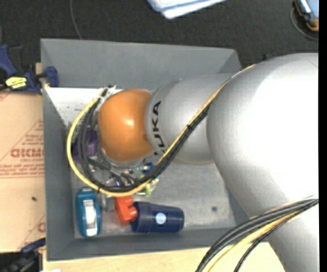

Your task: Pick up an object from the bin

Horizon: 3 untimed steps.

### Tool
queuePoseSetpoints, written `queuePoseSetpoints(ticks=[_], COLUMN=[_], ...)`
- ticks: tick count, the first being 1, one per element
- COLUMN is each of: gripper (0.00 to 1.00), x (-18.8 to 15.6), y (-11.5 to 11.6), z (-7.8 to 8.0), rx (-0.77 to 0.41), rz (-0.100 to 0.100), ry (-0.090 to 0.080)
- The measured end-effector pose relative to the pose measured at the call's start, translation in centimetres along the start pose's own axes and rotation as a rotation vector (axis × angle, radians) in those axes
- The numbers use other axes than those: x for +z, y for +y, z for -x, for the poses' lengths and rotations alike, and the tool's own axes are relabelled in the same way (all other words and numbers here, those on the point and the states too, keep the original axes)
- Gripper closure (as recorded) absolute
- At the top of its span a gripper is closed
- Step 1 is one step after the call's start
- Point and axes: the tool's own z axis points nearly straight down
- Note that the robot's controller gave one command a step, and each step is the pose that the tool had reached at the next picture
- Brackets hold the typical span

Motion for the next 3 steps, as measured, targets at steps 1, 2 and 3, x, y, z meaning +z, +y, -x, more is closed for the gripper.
queuePoseSetpoints(ticks=[1,2,3], gripper=[0.0,0.0,0.0], x=[0.9,0.9,0.9], y=[-1.7,-7.5,-9.4], z=[-0.9,-2.5,-4.6], rx=[0.029,0.113,-0.057], rz=[0.0,-0.001,-0.001], ry=[-0.002,0.001,-0.001])
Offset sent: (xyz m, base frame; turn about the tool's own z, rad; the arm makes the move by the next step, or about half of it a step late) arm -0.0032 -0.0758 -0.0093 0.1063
